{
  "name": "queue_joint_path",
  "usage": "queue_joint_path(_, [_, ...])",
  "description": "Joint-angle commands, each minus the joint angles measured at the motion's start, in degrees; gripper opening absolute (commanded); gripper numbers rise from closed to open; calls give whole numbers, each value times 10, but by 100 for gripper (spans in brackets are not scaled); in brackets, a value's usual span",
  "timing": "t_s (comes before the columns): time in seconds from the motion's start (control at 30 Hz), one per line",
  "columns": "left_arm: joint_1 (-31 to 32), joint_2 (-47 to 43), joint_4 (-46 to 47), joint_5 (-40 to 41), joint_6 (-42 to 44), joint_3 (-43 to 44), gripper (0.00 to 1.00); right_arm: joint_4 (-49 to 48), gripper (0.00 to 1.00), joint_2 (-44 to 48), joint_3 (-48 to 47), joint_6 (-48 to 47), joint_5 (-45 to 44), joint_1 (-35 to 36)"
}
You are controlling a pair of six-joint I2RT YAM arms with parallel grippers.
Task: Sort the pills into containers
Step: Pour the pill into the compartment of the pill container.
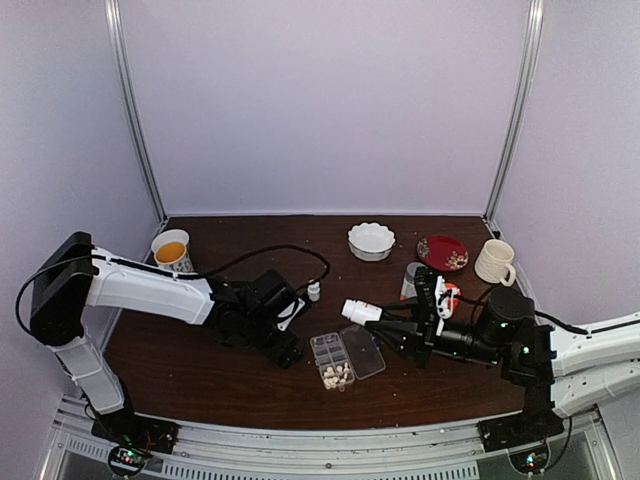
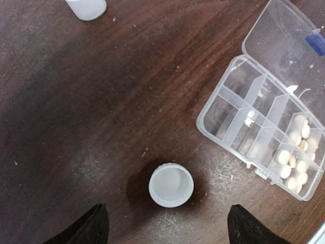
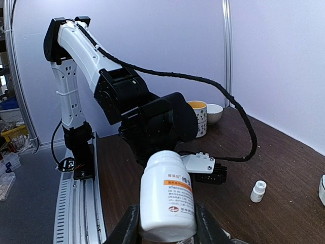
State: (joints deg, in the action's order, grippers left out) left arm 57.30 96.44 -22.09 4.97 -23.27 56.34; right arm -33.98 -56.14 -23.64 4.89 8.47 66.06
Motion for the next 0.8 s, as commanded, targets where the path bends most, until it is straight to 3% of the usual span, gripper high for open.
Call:
queue_joint_path(0.0, [3,39,29,17,-23,29,82,-15,18,11,16,11,-23,-3])
queue_joint_path(0.3, [3,75,23,13,-30,40,70,-23,18,8,30,25,-36,-3])
queue_joint_path(0.5, [3,81,13,10,-30,45,45,-33,18,-7,32,36,-35,-3])
queue_joint_path(0.77, [3,74,11,17,-35,37,41,-51,19,-44,38,68,-44,-3])
